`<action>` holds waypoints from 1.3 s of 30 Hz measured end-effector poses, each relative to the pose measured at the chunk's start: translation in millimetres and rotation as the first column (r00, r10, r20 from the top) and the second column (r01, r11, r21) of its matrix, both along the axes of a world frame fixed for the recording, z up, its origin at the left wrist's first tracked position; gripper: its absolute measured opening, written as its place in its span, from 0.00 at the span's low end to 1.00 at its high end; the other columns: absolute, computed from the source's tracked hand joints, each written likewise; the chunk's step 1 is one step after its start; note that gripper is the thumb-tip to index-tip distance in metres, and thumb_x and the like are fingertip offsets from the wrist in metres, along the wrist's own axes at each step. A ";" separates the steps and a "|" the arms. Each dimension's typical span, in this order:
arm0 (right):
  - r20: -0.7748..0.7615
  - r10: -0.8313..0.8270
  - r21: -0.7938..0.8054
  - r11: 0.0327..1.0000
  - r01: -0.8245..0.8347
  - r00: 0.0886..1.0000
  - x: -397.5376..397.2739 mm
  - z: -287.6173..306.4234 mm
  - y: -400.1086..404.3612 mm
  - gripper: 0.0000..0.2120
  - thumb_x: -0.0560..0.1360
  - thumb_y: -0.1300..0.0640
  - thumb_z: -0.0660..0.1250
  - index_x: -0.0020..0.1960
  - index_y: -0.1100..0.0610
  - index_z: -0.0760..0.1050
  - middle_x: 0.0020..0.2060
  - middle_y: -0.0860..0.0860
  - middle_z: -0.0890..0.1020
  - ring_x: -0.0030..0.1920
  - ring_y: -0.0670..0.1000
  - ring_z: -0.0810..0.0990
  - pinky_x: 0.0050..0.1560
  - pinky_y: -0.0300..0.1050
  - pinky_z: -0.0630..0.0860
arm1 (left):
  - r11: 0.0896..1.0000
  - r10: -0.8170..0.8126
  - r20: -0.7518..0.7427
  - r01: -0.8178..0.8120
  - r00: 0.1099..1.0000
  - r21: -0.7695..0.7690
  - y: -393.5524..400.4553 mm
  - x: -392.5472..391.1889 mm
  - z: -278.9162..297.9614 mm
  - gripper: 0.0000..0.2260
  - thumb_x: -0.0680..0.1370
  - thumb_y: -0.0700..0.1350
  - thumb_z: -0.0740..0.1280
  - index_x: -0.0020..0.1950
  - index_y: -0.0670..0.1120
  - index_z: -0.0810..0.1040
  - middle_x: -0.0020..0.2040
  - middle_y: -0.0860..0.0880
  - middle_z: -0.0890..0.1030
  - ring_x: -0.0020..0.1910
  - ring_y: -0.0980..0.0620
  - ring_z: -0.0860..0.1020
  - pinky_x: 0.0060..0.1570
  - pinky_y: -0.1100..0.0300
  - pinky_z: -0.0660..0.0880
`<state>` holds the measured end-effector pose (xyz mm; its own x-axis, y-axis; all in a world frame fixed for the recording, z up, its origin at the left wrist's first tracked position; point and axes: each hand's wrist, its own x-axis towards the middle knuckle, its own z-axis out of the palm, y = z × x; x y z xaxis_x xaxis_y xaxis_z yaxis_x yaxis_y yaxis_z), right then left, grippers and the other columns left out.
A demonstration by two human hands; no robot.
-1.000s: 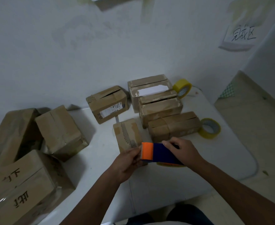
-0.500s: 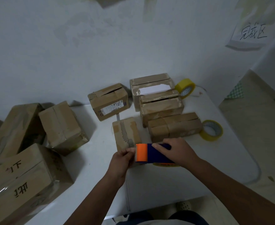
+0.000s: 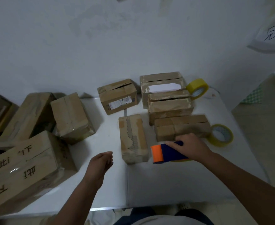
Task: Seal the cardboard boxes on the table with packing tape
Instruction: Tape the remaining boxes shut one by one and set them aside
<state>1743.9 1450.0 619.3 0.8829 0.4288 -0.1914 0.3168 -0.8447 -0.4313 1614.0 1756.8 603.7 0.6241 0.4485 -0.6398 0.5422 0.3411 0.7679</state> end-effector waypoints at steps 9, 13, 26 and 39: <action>0.063 0.019 -0.125 0.992 -0.011 0.998 9.3 -4.1 -1.5 0.31 0.72 0.27 0.54 0.34 0.53 0.76 0.29 0.49 0.78 0.32 0.46 0.76 0.30 0.41 0.67 | 0.990 0.126 -0.024 -0.124 0.992 0.063 -24.3 -7.4 -20.0 0.04 0.80 0.41 0.68 0.50 0.41 0.81 0.45 0.41 0.80 0.48 0.45 0.79 0.56 0.54 0.77; 0.062 0.016 -0.107 0.994 -0.009 0.998 14.9 -4.7 2.2 0.33 0.70 0.25 0.52 0.33 0.54 0.76 0.28 0.50 0.78 0.31 0.46 0.76 0.33 0.43 0.71 | 0.988 0.129 -0.039 -0.125 0.991 0.086 -22.6 -4.2 -22.7 0.04 0.80 0.42 0.68 0.51 0.42 0.80 0.48 0.41 0.81 0.50 0.45 0.80 0.54 0.57 0.76; -0.011 0.010 -0.259 0.966 -0.012 1.000 14.5 -20.8 23.9 0.31 0.73 0.27 0.53 0.37 0.54 0.76 0.32 0.50 0.78 0.32 0.47 0.76 0.33 0.41 0.71 | 0.958 -0.118 -0.170 0.157 0.978 0.239 -21.4 11.7 -37.8 0.21 0.73 0.53 0.75 0.59 0.46 0.72 0.51 0.49 0.76 0.49 0.54 0.75 0.50 0.57 0.70; -0.042 -0.110 -0.262 0.960 0.095 0.993 -35.2 -39.1 43.4 0.29 0.76 0.30 0.52 0.40 0.55 0.74 0.31 0.49 0.72 0.33 0.50 0.74 0.33 0.42 0.69 | 0.903 -0.303 -0.159 0.336 0.940 0.266 32.3 33.9 -40.0 0.21 0.72 0.51 0.77 0.59 0.46 0.74 0.55 0.45 0.77 0.52 0.51 0.75 0.45 0.61 0.71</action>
<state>1708.6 1493.3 580.3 0.9043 0.2659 -0.3340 0.2045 -0.9566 -0.2077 1647.9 1789.1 563.7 0.6969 0.4104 -0.5882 0.6726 -0.0892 0.7346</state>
